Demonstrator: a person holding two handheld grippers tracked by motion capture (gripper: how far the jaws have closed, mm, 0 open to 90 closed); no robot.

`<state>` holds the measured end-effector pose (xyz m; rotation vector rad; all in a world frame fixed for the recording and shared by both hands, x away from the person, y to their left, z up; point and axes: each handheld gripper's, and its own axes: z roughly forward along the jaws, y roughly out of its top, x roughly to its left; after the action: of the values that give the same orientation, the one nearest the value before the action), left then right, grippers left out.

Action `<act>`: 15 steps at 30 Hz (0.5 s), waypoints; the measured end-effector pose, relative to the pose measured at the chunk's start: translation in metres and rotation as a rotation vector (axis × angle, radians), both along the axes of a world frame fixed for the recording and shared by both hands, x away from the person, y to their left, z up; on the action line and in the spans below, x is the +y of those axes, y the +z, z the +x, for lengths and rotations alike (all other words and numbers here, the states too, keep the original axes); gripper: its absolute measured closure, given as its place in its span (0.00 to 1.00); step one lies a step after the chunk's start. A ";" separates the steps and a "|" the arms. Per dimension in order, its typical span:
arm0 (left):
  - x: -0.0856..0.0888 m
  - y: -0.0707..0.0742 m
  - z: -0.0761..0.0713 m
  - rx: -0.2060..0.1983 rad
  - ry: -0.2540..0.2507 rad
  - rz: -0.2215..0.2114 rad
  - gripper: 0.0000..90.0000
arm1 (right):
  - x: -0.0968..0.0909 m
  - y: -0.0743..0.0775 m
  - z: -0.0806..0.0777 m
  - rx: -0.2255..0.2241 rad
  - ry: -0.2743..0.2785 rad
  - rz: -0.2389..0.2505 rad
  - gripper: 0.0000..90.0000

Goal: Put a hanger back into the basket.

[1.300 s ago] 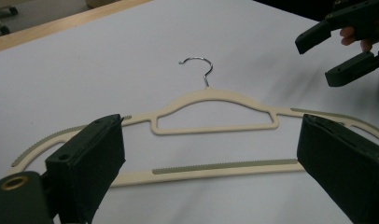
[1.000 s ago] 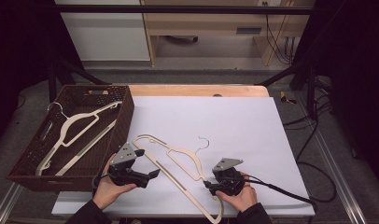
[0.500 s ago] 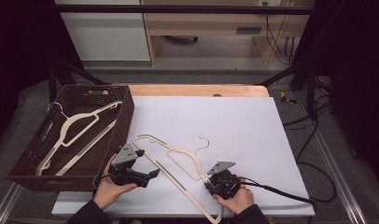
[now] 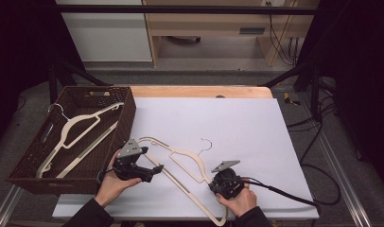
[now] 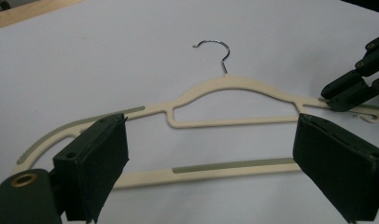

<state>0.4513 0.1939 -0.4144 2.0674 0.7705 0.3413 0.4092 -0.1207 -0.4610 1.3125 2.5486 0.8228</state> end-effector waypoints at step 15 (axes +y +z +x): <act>-0.059 -0.016 0.044 0.030 -0.054 0.106 0.15 | -0.011 0.017 -0.001 -0.049 0.027 -0.010 0.88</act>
<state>0.4955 0.1350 -0.4305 2.1930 0.7271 0.3283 0.4081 -0.1317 -0.4440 1.2425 2.5341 0.8361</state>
